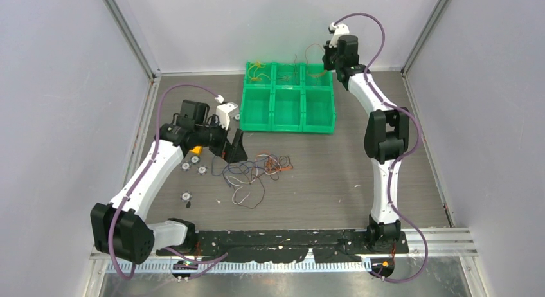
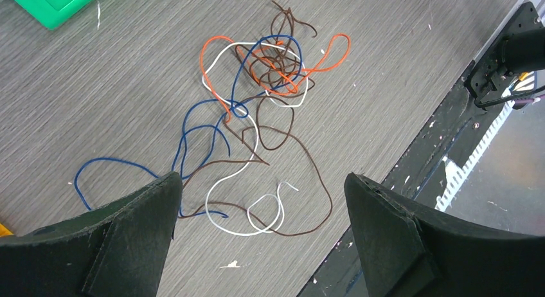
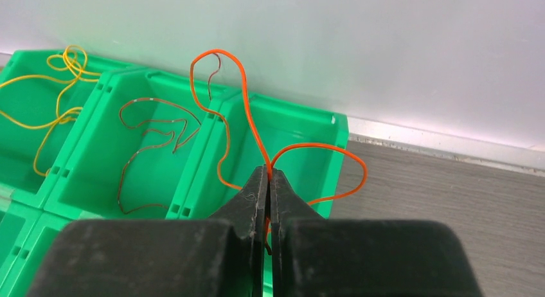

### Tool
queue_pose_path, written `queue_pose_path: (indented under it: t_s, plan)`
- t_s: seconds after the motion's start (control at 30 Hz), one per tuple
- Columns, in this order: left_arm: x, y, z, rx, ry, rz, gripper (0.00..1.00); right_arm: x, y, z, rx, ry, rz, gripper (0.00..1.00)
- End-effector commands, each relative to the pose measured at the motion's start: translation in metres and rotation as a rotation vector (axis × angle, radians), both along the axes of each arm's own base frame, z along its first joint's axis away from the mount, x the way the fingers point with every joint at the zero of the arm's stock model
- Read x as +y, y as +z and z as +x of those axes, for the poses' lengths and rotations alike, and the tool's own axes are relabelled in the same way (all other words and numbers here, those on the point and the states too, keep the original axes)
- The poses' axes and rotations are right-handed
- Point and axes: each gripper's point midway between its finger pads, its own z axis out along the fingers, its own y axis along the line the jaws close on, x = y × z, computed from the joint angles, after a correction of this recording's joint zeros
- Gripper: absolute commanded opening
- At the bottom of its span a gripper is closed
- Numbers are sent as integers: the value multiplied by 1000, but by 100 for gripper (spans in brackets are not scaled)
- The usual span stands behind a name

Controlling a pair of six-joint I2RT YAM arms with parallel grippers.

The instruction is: Untangle the cables

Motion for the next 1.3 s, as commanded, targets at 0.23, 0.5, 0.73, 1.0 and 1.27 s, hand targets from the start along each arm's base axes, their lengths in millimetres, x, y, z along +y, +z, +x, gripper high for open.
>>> queue_pose_path:
  t_s: [0.23,0.5,0.73,1.0,1.27]
  plan:
    - [1,11,7,-53,-2,10,100,32,-28,29,-57,35,48,5]
    - [1,13,8,-47,2,11,100,30,-46,9,46,40,34,36]
    - [1,17,7,-54,18,6,99,33,24,-29,-14,104,60,58]
    - [12,6,12,-97,42,59,99,25,95,-75,-85,187,-32,91]
    - [-6,-20,-4,30,-28,-30,99,81,56,-208,246,648,-9,92]
